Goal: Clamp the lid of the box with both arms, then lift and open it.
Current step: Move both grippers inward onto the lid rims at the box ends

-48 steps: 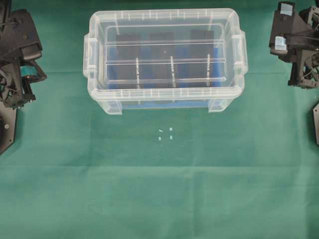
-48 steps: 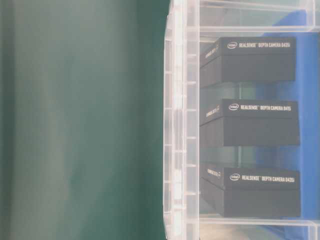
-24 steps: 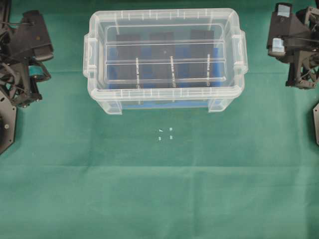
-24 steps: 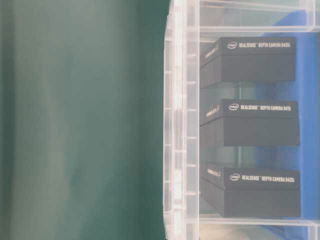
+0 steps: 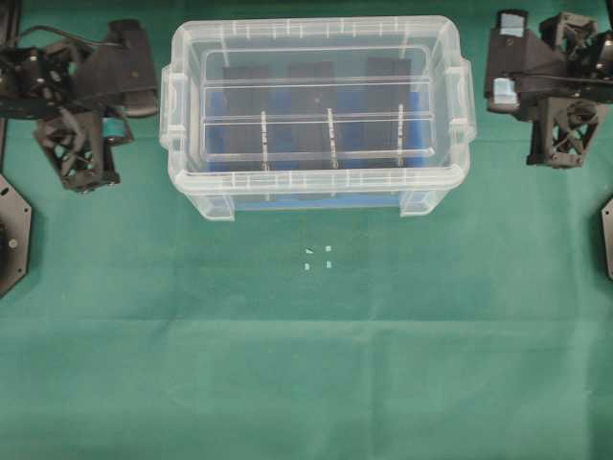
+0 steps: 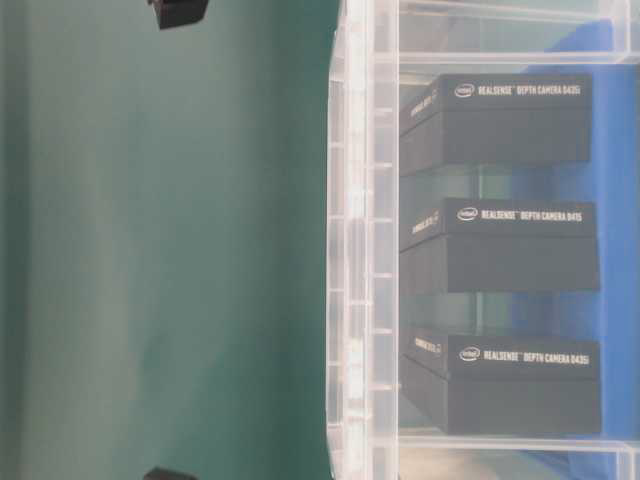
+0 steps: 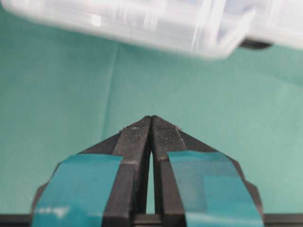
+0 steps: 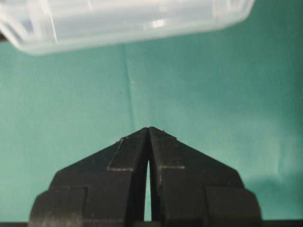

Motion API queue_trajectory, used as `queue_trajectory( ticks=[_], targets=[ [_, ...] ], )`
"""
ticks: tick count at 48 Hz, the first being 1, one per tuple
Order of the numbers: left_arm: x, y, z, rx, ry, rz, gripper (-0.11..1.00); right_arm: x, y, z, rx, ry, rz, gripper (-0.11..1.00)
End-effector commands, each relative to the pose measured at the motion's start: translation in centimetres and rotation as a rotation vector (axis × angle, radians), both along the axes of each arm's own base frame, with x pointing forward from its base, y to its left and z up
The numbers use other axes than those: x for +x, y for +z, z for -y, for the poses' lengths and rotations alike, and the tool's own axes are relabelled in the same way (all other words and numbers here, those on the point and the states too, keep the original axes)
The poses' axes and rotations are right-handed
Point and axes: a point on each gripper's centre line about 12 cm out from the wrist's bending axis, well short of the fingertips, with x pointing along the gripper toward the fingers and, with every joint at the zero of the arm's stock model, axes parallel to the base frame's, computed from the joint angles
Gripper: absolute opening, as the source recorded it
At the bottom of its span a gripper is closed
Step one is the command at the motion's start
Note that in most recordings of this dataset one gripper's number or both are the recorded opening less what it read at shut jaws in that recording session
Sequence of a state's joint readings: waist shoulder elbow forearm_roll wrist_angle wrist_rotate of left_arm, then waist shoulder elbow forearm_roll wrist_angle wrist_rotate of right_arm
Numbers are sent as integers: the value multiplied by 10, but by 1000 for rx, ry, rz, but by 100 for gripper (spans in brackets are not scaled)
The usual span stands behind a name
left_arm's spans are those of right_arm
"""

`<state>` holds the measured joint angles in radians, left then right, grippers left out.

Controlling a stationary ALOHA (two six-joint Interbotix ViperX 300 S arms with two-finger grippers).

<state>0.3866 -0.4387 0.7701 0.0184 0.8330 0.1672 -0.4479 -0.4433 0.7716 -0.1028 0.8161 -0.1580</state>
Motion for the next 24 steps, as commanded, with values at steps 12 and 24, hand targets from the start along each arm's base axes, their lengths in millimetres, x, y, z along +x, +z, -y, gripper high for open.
queue_trajectory(
  ticks=[12,24],
  targets=[
    [14,3,-7,29,-15,44,0,27,8,8,-34,55,33,0],
    [21,-3,-10,43,-69,24,0,44,8,8,-42,88,47,0]
  ],
)
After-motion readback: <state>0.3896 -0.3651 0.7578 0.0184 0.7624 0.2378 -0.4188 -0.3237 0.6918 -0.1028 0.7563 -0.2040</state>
